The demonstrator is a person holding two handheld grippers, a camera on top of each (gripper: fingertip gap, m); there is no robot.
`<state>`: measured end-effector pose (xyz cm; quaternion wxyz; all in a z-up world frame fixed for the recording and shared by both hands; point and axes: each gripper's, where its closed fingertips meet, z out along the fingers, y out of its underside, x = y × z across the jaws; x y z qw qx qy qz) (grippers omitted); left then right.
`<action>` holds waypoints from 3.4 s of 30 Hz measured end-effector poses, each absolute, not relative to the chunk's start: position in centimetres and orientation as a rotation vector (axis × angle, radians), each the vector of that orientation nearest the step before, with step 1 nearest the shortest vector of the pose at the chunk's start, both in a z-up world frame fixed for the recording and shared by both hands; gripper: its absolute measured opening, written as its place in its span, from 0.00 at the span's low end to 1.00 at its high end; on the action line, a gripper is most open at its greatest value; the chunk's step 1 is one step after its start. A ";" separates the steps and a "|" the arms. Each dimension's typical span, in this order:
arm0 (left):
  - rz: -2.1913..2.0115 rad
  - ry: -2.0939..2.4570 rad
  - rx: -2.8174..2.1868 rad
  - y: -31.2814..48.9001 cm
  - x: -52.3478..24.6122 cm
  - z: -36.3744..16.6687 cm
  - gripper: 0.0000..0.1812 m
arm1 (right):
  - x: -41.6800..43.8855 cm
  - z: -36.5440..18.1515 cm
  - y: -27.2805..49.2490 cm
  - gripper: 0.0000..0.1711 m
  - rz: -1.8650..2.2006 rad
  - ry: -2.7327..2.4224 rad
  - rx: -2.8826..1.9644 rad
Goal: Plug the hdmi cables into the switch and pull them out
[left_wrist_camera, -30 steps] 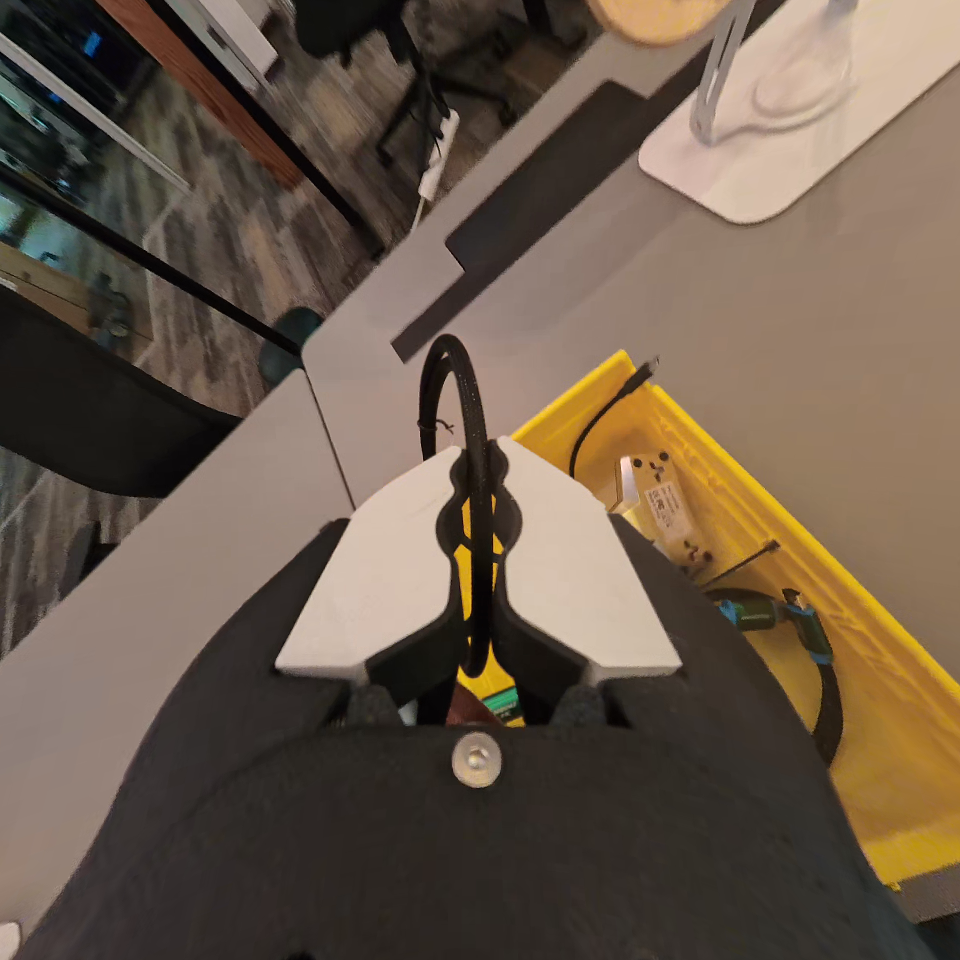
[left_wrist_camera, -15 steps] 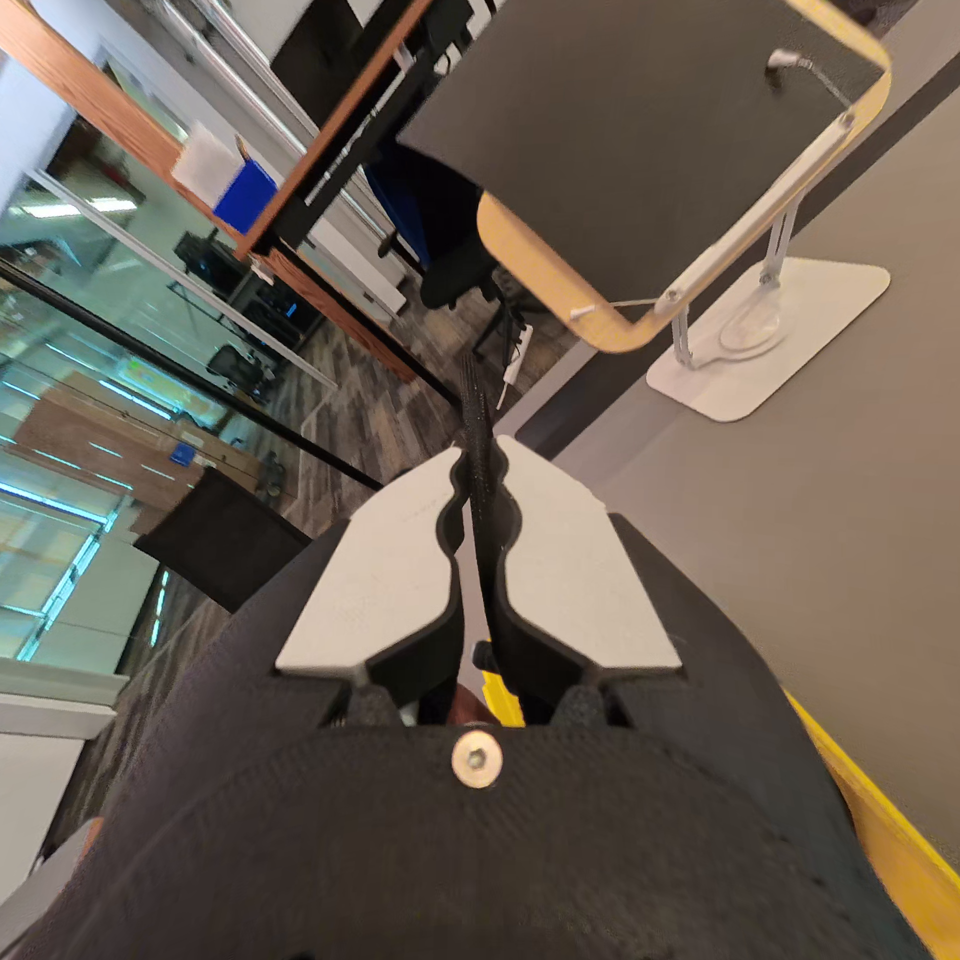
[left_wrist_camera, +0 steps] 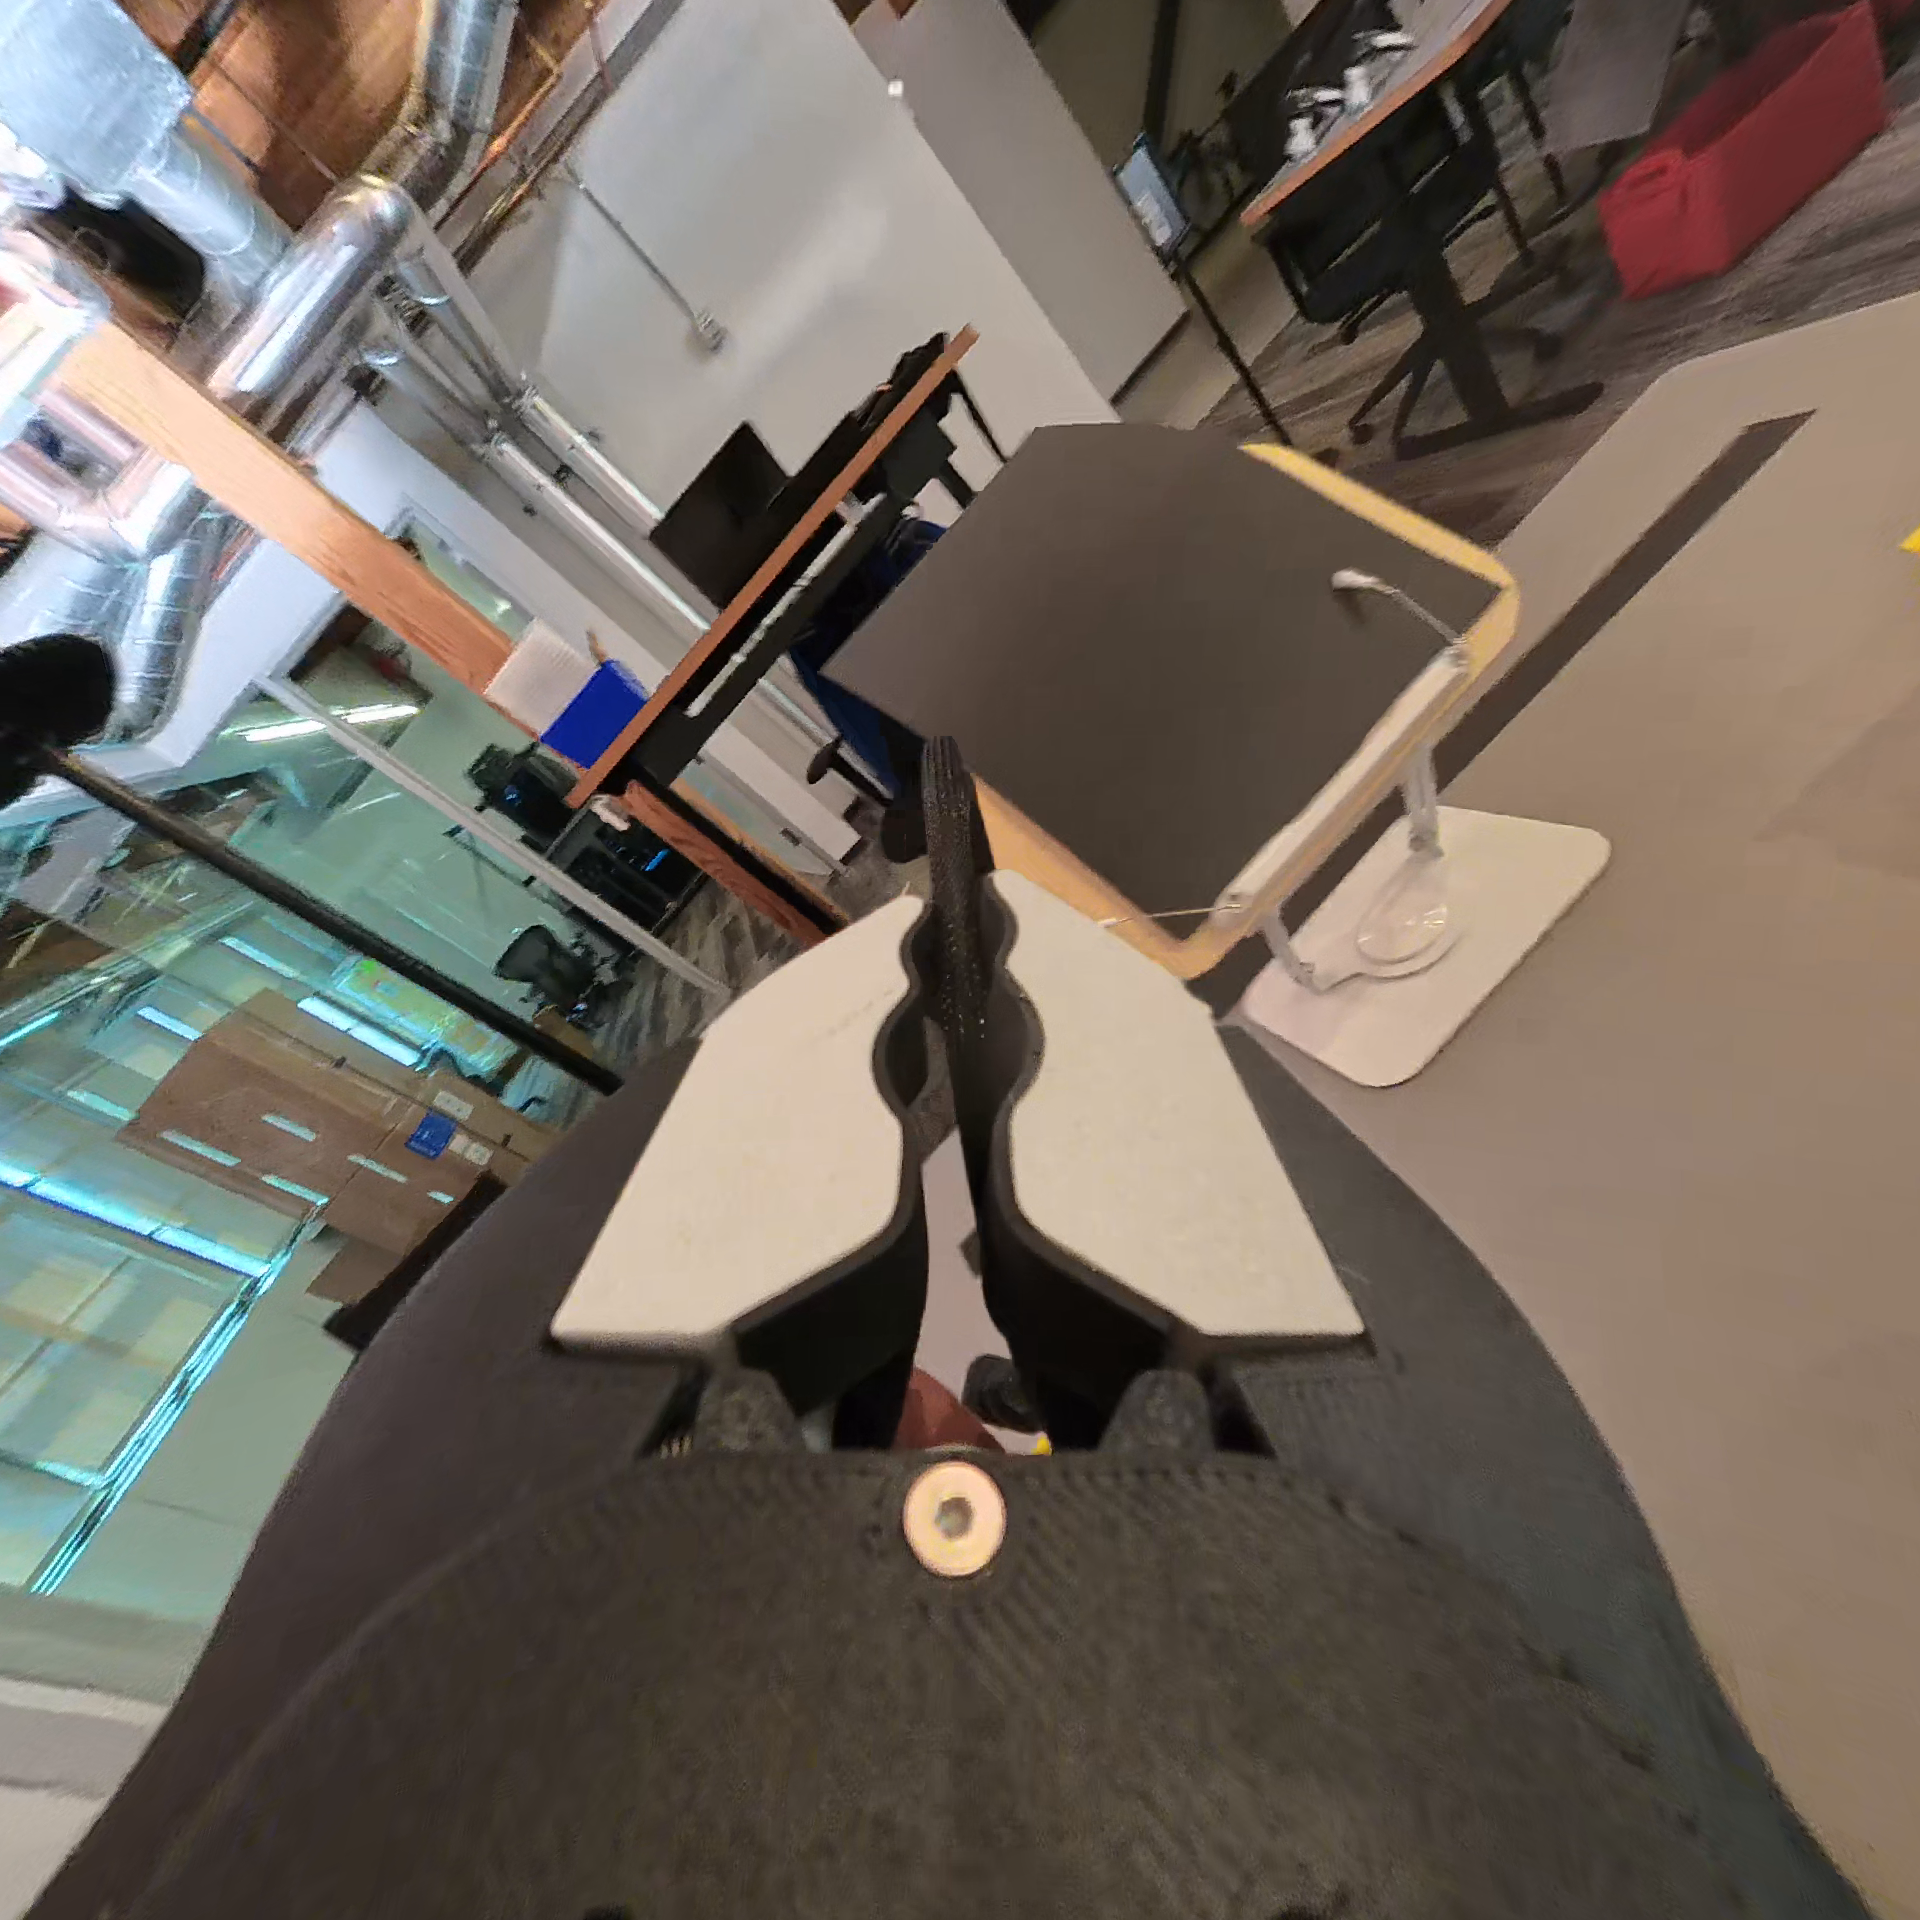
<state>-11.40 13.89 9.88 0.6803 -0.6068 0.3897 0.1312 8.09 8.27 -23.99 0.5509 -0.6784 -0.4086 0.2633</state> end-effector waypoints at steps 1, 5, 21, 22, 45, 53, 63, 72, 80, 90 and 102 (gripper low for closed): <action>0.280 0.903 -1.370 13.8 -10.4 9.1 0.03 | 7.8 -23.7 8.1 0.28 0.628 -0.972 -1.597; 0.231 0.980 -1.381 13.8 -6.5 6.0 0.03 | 6.8 -22.2 7.4 0.32 0.627 -1.001 -1.562; 0.030 1.046 -1.387 9.9 -0.5 -0.5 0.03 | 1.4 -27.2 12.6 0.26 0.351 -1.134 -1.739; 0.033 1.054 -1.385 9.5 -0.4 -0.8 0.03 | 1.7 -27.2 13.2 0.26 0.343 -1.117 -1.747; 0.081 1.310 -1.585 6.9 0.8 -21.9 0.03 | 10.4 -26.0 18.9 0.24 0.479 -0.691 -1.897; 0.236 1.389 -1.608 8.8 -1.6 -25.5 0.03 | 12.3 -28.0 17.4 0.31 0.346 -0.722 -1.971; 0.267 1.455 -1.679 9.5 -2.6 -28.4 0.05 | 14.9 -24.2 16.5 0.23 -0.007 -0.789 -1.853; 0.259 1.598 -1.724 8.6 -0.5 -30.9 0.22 | 8.8 -24.0 16.2 0.26 0.210 -0.921 -1.776; 0.059 1.492 -1.705 6.8 -1.4 -25.0 0.40 | 9.0 -27.2 16.3 0.25 0.157 -0.982 -1.807; 0.654 1.304 -1.806 13.0 -23.1 -17.6 0.25 | 8.1 -28.4 15.8 0.24 0.194 -1.019 -1.790; 0.706 1.296 -2.018 16.5 -32.3 -25.0 0.07 | 7.8 -28.4 15.6 0.23 0.223 -1.027 -1.784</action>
